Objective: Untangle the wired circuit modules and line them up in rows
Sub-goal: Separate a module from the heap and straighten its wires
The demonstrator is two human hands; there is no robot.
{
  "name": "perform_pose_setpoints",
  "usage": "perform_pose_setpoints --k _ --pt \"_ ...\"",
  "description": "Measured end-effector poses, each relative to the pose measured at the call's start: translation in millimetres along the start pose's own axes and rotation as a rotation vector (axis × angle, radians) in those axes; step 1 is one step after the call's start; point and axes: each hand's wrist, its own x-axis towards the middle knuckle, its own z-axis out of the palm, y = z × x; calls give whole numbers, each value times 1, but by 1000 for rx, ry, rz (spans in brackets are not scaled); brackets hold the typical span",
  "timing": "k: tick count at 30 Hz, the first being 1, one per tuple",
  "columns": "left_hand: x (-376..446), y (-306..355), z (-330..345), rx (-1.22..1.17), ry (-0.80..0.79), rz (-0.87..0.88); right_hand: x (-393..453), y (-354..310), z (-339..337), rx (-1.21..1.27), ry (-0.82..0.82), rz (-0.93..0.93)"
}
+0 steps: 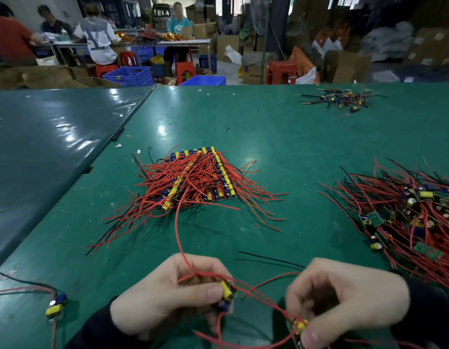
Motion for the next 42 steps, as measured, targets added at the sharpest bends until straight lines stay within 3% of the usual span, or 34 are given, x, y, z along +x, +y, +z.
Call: perform_pose_setpoints --k 2,7,13,16,20,22,25,30,33,36,38,40,42 --pt "2 -1 0 -91 97 -21 2 4 -6 -9 71 27" --pt "13 -6 -3 -243 562 -49 10 22 -17 41 397 78" --pt "15 -11 2 -155 583 -73 6 41 -44 71 901 101" --pt "16 -14 4 -143 543 -77 2 43 -53 106 1060 48" --pt "14 -10 5 -198 494 -9 7 32 -36 203 899 -7" --pt "13 -7 6 -181 480 36 17 32 -23 7 855 17" --pt "12 -4 8 -110 476 70 24 36 -14 -337 924 38" --pt "10 -3 12 -59 453 75 24 36 -6 -472 830 -39" --pt "9 -4 13 -42 435 95 30 38 -1 -479 920 -113" --pt "8 -3 13 -28 413 126 28 37 -3 -663 1094 -122" --pt "7 -2 13 -28 402 149 27 32 -4 -729 1205 -235" --pt "7 -2 14 3 400 179 28 27 2 -673 1242 -382" --pt "9 -3 16 69 408 220 31 18 15 -249 1010 -438"
